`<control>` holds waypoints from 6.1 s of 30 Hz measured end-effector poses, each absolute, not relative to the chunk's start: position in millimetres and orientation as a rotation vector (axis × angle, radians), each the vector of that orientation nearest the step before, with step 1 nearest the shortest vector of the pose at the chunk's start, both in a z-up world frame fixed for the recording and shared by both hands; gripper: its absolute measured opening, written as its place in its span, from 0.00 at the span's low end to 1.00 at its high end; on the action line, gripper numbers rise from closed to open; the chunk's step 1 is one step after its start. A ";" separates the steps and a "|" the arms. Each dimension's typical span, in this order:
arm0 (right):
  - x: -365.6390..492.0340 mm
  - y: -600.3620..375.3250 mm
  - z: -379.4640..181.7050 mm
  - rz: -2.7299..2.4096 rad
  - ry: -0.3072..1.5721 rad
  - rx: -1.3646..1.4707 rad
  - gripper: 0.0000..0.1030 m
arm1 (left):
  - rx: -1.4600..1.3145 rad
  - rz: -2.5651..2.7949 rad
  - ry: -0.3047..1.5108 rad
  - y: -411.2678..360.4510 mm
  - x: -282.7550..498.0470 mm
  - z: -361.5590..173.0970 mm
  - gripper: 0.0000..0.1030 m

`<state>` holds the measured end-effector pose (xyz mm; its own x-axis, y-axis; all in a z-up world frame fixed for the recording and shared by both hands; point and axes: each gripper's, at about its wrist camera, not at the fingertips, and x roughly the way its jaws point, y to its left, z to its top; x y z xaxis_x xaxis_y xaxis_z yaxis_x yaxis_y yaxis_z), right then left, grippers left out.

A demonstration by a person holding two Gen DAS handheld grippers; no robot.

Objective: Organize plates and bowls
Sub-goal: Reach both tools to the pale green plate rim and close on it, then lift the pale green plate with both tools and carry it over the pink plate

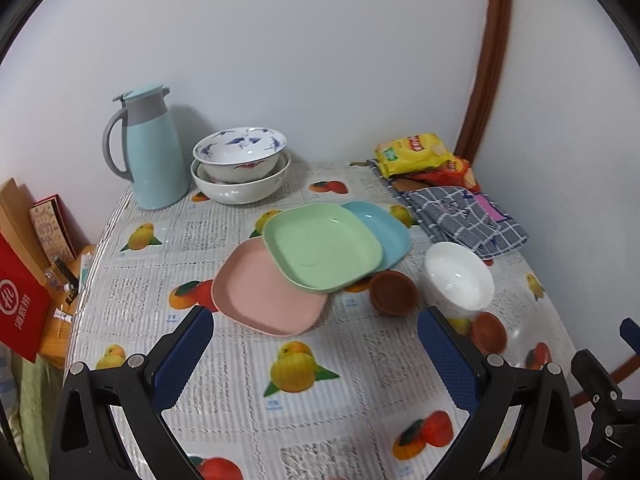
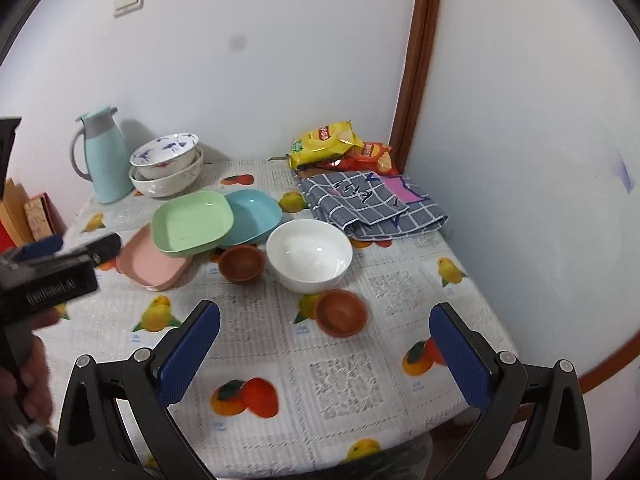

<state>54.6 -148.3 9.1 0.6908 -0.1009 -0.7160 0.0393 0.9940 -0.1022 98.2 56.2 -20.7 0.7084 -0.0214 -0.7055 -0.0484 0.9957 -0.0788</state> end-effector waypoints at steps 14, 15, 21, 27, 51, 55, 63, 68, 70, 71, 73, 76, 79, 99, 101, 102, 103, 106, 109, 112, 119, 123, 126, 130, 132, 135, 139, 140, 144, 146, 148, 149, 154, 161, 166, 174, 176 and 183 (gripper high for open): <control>127.3 -139.4 -23.2 0.044 0.872 0.049 0.98 | -0.114 0.027 0.824 87.0 162.3 -44.5 0.99; 133.0 -138.7 -25.2 0.051 0.876 0.063 0.98 | -0.114 0.024 0.834 87.9 168.0 -47.4 0.97; 177.0 -126.7 -40.0 0.102 0.875 0.124 0.96 | -0.127 0.025 0.898 97.2 202.1 -70.5 0.96; 222.2 -102.6 -62.4 0.141 0.911 0.117 0.83 | -0.122 0.043 0.927 104.6 235.2 -90.0 0.91; 302.2 -62.3 -147.9 0.189 1.096 0.144 0.39 | -0.232 -0.020 1.005 111.3 301.4 -149.7 0.27; 304.5 -61.7 -153.2 0.184 1.106 0.161 0.17 | -0.233 -0.029 0.988 110.6 299.8 -146.6 0.13; 295.9 -62.7 -148.8 0.157 1.073 0.175 0.10 | -0.249 -0.047 0.967 113.7 287.5 -136.4 0.10; 284.6 -64.0 -133.9 0.151 1.046 0.175 0.10 | -0.281 -0.059 0.949 115.6 274.2 -124.4 0.10; 277.2 -65.8 -125.2 0.153 1.032 0.180 0.10 | -0.287 -0.064 0.939 115.4 267.3 -117.9 0.10; 274.0 -66.9 -121.9 0.156 1.027 0.187 0.10 | -0.288 -0.067 0.935 114.7 264.1 -115.0 0.10; 265.7 -69.4 -113.6 0.157 1.017 0.199 0.10 | -0.283 -0.069 0.927 112.6 256.3 -108.2 0.10; 255.8 -70.8 -104.3 0.159 1.015 0.202 0.10 | -0.278 -0.067 0.913 110.6 243.2 -97.8 0.10; 241.5 -71.9 -90.7 0.164 0.993 0.205 0.10 | -0.278 -0.065 0.902 110.0 230.1 -88.2 0.10; 163.9 -77.7 -38.1 0.175 0.898 0.206 0.09 | -0.274 -0.055 0.831 105.6 154.5 -45.2 0.10; 158.4 -78.3 -34.6 0.178 0.891 0.212 0.09 | -0.271 -0.052 0.823 105.3 149.1 -42.1 0.10; 155.8 -78.2 -33.0 0.179 0.888 0.211 0.09 | -0.272 -0.050 0.821 105.3 146.4 -40.9 0.10; 153.0 -78.1 -31.5 0.181 0.885 0.211 0.09 | -0.273 -0.049 0.818 105.3 143.7 -39.5 0.10; 147.2 -77.5 -28.5 0.187 0.879 0.212 0.09 | -0.279 -0.046 0.815 106.5 138.4 -37.6 0.10; 142.6 -77.5 -27.4 0.192 0.877 0.217 0.09 | -0.284 -0.043 0.813 107.5 133.4 -37.6 0.10; 140.3 -76.3 -27.4 0.193 0.877 0.213 0.09 | -0.287 -0.040 0.816 108.6 131.5 -38.6 0.10; 136.8 -73.0 -30.4 0.199 0.882 0.211 0.09 | -0.294 -0.036 0.820 112.6 128.3 -42.7 0.10; 138.7 -70.0 -33.3 0.201 0.888 0.208 0.09 | -0.299 -0.029 0.822 115.3 128.3 -45.5 0.10; 140.4 -67.3 -35.7 0.203 0.893 0.205 0.09 | -0.302 -0.026 0.828 117.0 129.6 -48.7 0.10; 144.8 -62.5 -39.5 0.210 0.905 0.203 0.09 | -0.310 -0.019 0.834 122.5 132.1 -52.8 0.10; 146.1 -60.9 -41.0 0.214 0.908 0.200 0.09 | -0.314 -0.015 0.836 124.9 132.9 -54.7 0.10; 148.6 -56.5 -44.0 0.218 0.914 0.193 0.09 | -0.320 -0.008 0.841 129.2 134.5 -58.3 0.10; 152.2 -50.3 -49.6 0.224 0.925 0.182 0.09 | -0.328 0.000 0.853 135.5 138.0 -64.7 0.10; 153.3 -48.8 -51.4 0.226 0.929 0.181 0.09 | -0.330 0.003 0.857 136.6 139.0 -66.5 0.10; 157.5 -43.9 -58.8 0.230 0.945 0.178 0.09 | -0.339 0.009 0.873 142.9 143.0 -75.9 0.10; 160.4 -41.9 -63.4 0.232 0.955 0.174 0.09 | -0.345 0.012 0.881 145.7 145.8 -81.2 0.10; 163.7 -39.6 -68.4 0.233 0.966 0.169 0.09 | -0.351 0.013 0.890 148.2 148.4 -86.7 0.10; 165.0 -38.3 -70.6 0.234 0.971 0.169 0.09 | -0.354 0.015 0.895 149.5 149.8 -89.6 0.10; 172.6 -32.2 -81.3 0.235 0.994 0.159 0.09 | -0.367 0.023 0.917 155.0 156.6 -102.5 0.10; 185.4 -25.2 -99.5 0.243 1.033 0.151 0.09 | -0.379 0.041 0.949 162.3 166.2 -119.2 0.10; 194.2 -17.6 -112.6 0.251 1.059 0.137 0.09 | -0.389 0.062 0.978 167.2 173.7 -131.8 0.10; 208.8 -6.7 -129.3 0.267 1.090 0.127 0.09 | -0.411 0.097 1.008 178.0 184.6 -147.7 0.10; 213.4 -3.2 -133.2 0.270 1.095 0.120 0.09 | -0.415 0.104 1.013 179.6 187.5 -151.2 0.10; 230.0 2.1 -143.7 0.277 1.103 0.089 0.09 | -0.395 0.117 1.003 181.4 195.8 -154.6 0.10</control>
<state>230.0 2.1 -143.7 0.4207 0.2644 -0.8678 -0.1763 0.9622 0.2077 195.8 181.4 -154.6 0.5379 -0.0838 -0.8388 -0.2753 0.9230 -0.2687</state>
